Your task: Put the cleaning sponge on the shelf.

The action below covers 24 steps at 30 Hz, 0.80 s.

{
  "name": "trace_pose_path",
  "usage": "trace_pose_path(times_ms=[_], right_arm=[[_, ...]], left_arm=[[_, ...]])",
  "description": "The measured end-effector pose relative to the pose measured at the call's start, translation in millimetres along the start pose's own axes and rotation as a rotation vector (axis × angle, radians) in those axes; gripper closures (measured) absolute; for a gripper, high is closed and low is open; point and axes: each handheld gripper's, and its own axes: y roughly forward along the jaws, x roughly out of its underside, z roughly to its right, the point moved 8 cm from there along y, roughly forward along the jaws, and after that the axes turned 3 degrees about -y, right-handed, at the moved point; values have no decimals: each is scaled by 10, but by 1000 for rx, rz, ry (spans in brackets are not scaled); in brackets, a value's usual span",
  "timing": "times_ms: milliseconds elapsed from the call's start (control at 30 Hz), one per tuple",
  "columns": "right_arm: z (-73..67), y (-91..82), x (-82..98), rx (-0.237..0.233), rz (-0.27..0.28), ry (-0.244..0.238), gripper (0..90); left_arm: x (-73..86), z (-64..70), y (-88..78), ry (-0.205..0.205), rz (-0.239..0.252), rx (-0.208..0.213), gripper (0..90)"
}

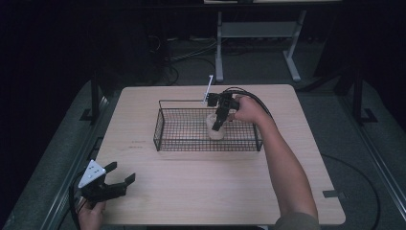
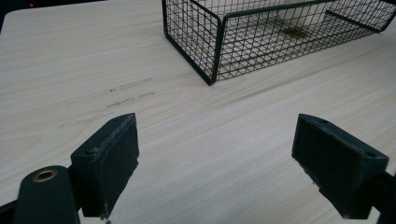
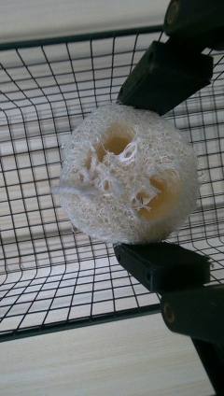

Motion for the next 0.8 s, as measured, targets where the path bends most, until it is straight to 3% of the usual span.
trace_pose_path(times_ms=[367,667,800], right_arm=[[0,107,29,-16,-10,7,284],[17,165,87,-28,48,46,279],[17,159,99,-19,47,44,272]], left_arm=[[-2,-22,-15,-7,4,-6,140],[-2,1,0,1,0,-4,139],[-2,-3,-2,-1,0,-5,140]])
